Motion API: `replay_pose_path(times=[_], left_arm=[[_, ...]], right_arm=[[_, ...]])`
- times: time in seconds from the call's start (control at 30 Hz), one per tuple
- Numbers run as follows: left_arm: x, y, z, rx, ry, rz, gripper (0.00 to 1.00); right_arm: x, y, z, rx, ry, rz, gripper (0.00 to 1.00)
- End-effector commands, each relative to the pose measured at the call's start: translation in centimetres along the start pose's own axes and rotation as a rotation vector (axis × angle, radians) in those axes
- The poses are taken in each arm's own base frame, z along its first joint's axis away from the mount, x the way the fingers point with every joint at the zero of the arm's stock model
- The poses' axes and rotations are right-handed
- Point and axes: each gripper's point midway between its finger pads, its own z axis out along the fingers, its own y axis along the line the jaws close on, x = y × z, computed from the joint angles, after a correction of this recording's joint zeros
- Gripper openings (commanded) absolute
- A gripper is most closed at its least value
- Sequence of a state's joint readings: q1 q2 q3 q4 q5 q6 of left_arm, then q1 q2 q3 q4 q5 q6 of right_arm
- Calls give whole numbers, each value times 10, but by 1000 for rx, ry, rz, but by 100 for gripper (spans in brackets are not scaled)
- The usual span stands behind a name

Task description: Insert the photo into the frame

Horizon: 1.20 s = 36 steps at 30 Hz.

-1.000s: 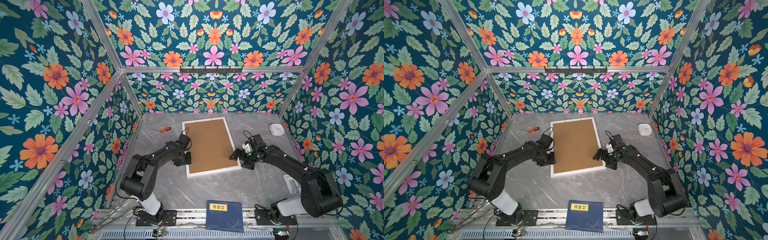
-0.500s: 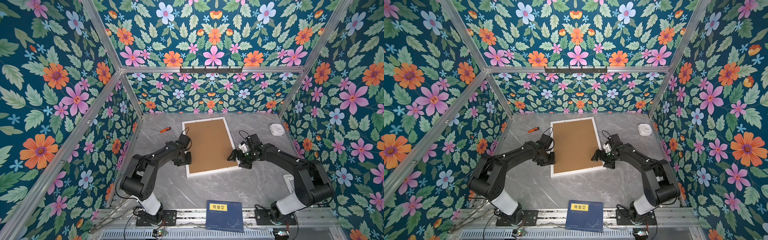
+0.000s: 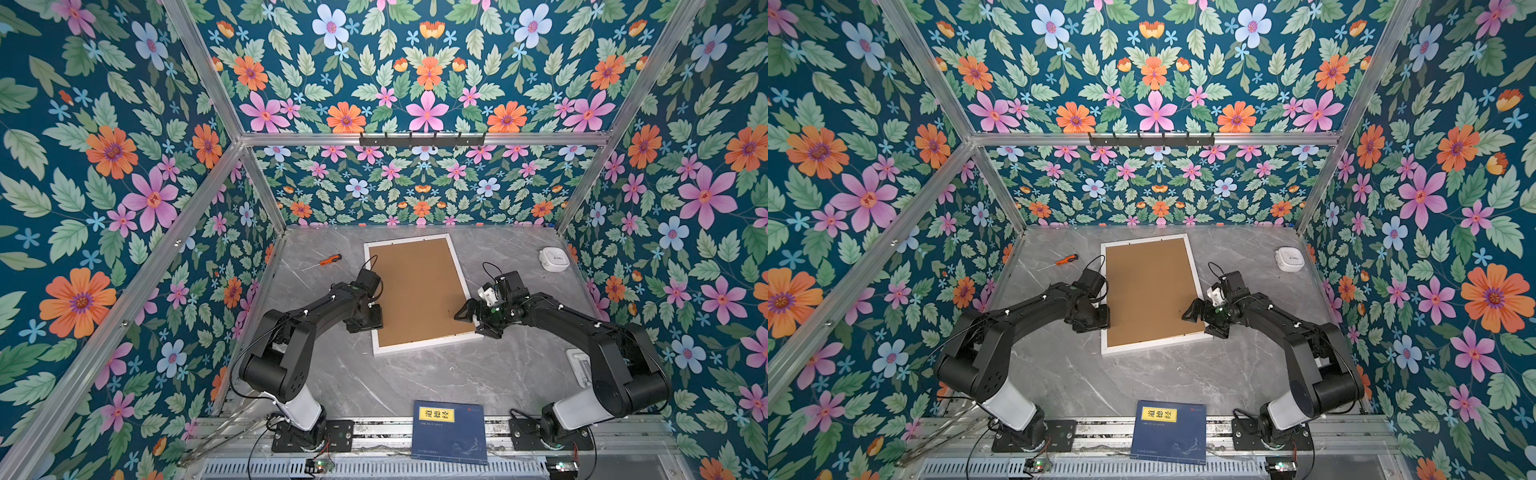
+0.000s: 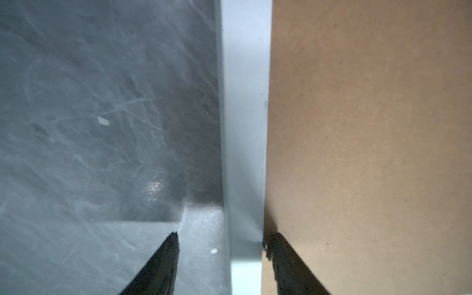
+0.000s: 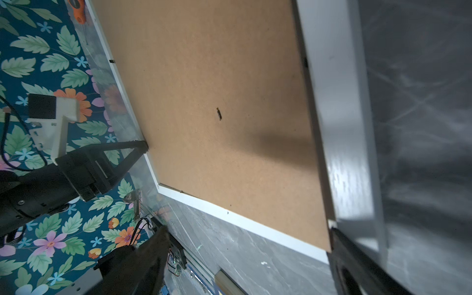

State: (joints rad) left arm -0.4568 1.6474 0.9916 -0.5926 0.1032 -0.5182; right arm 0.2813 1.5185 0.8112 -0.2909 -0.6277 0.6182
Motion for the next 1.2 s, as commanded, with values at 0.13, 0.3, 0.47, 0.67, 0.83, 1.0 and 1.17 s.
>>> replay_pose_path(times=[0.13,0.3,0.47,0.67,0.83,1.0,1.17], left_arm=[[-8,-10,-21,43,-29,-3,67],[-9,-13,-31,67,-37,-4,67],[-9,-12,-37,94,-42,-20,68],[-9,-1,-43,127,-42,-52,70],[-6,4,-41,189,-32,-88,73],[-5,0,-41,266,-39,-127,78],[-1,-9,-38,342,-28,-161,78]], right_arm=[[-11,30,-6,-199,-16,-17,95],[-14,35,-9,-227,-22,-10,95],[-16,40,-11,-256,-22,-8,95],[-19,45,-15,-282,-26,-3,94],[-21,50,-20,-298,-30,-6,94],[-23,54,-22,-309,-33,-3,94],[-24,57,-23,-317,-32,-4,94]])
